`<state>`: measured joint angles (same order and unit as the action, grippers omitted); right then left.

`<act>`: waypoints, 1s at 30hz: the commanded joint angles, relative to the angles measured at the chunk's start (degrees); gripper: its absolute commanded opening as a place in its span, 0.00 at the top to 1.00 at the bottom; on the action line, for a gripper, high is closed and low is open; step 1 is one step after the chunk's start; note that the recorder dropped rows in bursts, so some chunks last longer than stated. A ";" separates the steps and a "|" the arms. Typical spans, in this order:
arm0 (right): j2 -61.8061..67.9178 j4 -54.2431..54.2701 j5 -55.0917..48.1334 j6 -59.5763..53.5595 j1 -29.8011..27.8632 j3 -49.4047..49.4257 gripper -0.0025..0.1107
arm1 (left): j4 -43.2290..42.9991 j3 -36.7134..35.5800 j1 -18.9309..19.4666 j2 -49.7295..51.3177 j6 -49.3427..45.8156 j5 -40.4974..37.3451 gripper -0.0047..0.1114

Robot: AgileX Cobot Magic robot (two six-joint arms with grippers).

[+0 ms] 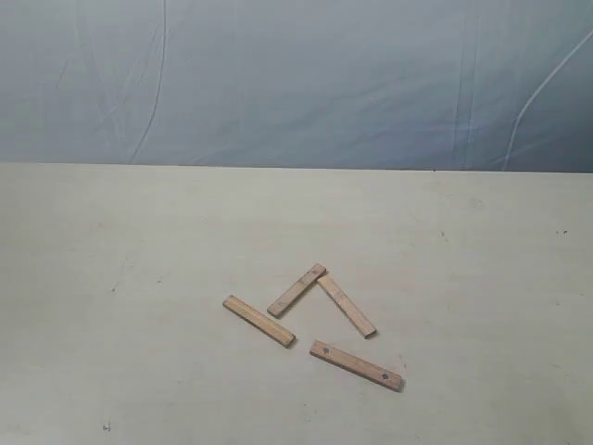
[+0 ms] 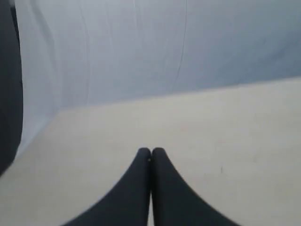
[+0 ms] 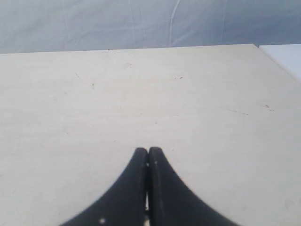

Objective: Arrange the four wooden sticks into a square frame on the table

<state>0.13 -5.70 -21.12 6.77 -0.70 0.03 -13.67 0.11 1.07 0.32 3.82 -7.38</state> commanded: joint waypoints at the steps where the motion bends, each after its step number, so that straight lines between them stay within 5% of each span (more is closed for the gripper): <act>1: -0.13 0.25 0.28 -0.20 0.15 -0.03 0.99 | 5.20 -0.11 -0.10 -0.32 5.44 21.16 0.96; 6: -0.13 0.25 0.28 -0.20 0.15 -0.03 0.99 | 8.30 -0.11 -0.10 -0.32 35.68 35.42 0.96; 11: -0.13 0.25 0.28 -0.20 0.15 -0.03 0.99 | 6.17 5.33 -0.10 2.60 32.25 49.18 0.96; 20: -0.13 0.25 0.28 -0.20 0.15 -0.03 0.99 | -5.39 29.51 -0.10 26.49 35.82 44.81 0.96; 23: -0.13 0.25 0.09 -0.20 0.15 -0.03 0.99 | -25.00 38.29 -0.10 35.61 44.89 30.95 0.96; 25: -0.13 0.25 0.09 -0.20 0.15 -0.03 0.99 | -44.87 43.31 -0.10 42.01 61.13 23.20 0.96; 26: -0.13 0.25 0.09 -0.20 0.15 -0.03 0.99 | -51.67 44.78 -0.10 44.96 69.46 21.94 0.96; 28: -0.13 0.25 0.09 -0.20 0.15 -0.03 0.99 | -79.19 48.78 -0.10 50.78 90.12 23.01 0.96; 30: -0.13 0.25 0.09 -0.20 0.15 -0.03 0.99 | -86.28 51.59 -0.10 56.24 102.97 27.07 0.96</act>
<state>0.13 -5.60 -21.12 6.88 -0.70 0.03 -82.51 47.93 1.07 49.36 87.88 16.57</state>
